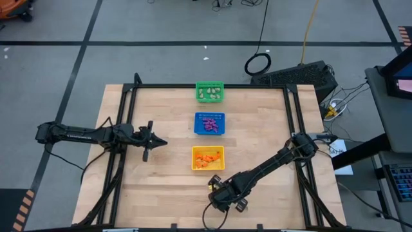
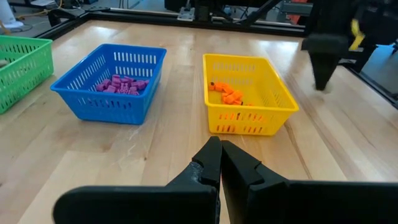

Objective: Sort Halloween decoration
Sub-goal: Put the white skull toy into the green bin

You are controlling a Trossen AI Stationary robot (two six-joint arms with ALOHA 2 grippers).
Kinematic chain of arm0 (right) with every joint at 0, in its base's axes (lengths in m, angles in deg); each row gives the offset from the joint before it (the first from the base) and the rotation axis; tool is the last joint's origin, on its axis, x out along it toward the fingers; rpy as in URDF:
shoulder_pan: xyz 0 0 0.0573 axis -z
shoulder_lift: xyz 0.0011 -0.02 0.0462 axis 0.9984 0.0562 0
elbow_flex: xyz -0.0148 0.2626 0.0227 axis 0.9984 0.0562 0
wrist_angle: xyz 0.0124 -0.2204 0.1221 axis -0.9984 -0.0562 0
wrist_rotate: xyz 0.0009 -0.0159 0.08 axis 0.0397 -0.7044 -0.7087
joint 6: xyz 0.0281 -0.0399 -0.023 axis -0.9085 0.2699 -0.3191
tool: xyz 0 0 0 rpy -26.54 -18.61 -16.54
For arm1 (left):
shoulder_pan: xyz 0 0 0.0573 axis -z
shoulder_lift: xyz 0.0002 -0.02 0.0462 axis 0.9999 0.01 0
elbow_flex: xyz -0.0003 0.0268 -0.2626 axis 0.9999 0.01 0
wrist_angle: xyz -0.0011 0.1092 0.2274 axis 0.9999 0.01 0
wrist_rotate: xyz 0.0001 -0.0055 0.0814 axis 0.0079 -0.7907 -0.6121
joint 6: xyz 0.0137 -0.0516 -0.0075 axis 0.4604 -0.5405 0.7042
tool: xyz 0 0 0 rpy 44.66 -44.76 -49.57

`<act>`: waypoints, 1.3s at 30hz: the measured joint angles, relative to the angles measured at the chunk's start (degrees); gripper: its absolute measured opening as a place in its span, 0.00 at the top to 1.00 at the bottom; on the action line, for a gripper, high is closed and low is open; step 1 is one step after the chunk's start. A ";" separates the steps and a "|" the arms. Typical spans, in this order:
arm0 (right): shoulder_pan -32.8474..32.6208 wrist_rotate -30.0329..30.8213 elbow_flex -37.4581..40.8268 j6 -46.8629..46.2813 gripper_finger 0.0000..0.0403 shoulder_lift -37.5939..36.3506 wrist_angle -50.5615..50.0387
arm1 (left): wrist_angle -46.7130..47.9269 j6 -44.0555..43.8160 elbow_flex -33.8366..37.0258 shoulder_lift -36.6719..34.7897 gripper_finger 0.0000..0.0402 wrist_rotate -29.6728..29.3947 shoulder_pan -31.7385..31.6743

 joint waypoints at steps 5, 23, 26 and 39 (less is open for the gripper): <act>1.74 0.15 -0.35 -6.64 0.92 -2.09 -1.33 | 0.08 0.00 0.00 0.00 0.97 0.00 0.00; 8.86 4.14 -0.35 -29.68 0.91 -14.16 -17.32 | 0.15 -0.01 0.00 0.00 0.97 0.00 -0.01; 13.08 7.37 -0.37 -31.40 0.91 -17.74 -19.39 | 0.15 -0.11 0.00 0.00 0.97 0.48 -0.02; 41.61 9.37 -0.46 -29.02 0.91 -19.05 -12.56 | 0.13 -0.05 0.00 0.00 0.97 0.83 -0.01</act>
